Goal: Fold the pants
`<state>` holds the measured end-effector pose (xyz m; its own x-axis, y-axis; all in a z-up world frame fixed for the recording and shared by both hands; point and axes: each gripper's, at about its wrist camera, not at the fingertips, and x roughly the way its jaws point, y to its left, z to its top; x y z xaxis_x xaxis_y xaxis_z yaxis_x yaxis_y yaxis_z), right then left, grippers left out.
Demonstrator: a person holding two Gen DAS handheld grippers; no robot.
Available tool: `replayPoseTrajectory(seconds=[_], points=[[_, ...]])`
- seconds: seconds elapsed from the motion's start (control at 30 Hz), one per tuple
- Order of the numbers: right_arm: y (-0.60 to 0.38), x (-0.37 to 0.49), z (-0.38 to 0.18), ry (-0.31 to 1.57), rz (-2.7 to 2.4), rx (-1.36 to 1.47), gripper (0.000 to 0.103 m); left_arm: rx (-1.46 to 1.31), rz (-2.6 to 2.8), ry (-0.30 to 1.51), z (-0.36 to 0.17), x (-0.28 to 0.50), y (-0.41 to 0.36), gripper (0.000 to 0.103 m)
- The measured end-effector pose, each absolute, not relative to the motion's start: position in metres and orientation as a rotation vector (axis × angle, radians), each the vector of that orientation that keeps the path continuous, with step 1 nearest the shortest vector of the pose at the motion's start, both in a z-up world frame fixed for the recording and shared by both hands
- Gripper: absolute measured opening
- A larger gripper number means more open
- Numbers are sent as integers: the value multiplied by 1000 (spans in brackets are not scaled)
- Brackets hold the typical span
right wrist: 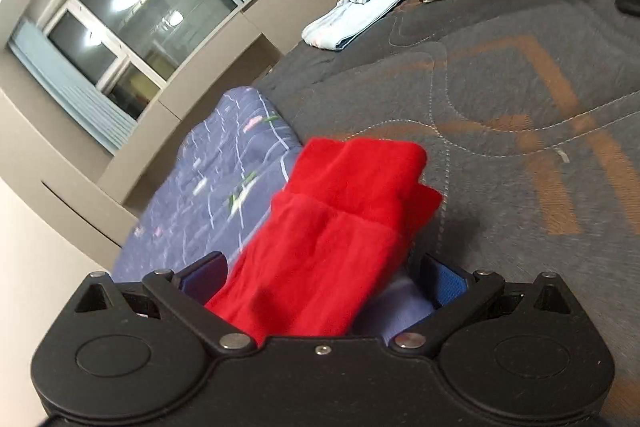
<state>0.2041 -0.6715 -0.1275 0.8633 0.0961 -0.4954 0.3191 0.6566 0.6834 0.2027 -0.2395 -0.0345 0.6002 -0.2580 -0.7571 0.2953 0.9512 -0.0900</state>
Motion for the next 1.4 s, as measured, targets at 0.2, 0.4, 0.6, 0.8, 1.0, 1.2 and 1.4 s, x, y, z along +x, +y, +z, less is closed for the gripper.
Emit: replayPoseTrajectory(seconds=[0.2,0.4,0.6,0.8,1.0,1.2,1.4], points=[[-685,210,-129,435,-117,927,89,90,-271,976,-55,212,-247,102],[-691,210,-129,434,-192,958,47,69,-265,1011,-49,213,-242,102],[-678,210,-90,411,-200,811,21,-9,-269,1014,-29,213,-230,102],[-639,216,-21,376,-108,596,19,-96,-276,975,-2,207,-213,102],[-563,216,42,346,25,374,19,-194,-245,920,25,194,-179,102],[-465,203,61,367,146,198,19,-284,-186,870,37,180,-131,102],[-379,184,19,472,225,136,19,-332,-123,854,32,169,-89,102]])
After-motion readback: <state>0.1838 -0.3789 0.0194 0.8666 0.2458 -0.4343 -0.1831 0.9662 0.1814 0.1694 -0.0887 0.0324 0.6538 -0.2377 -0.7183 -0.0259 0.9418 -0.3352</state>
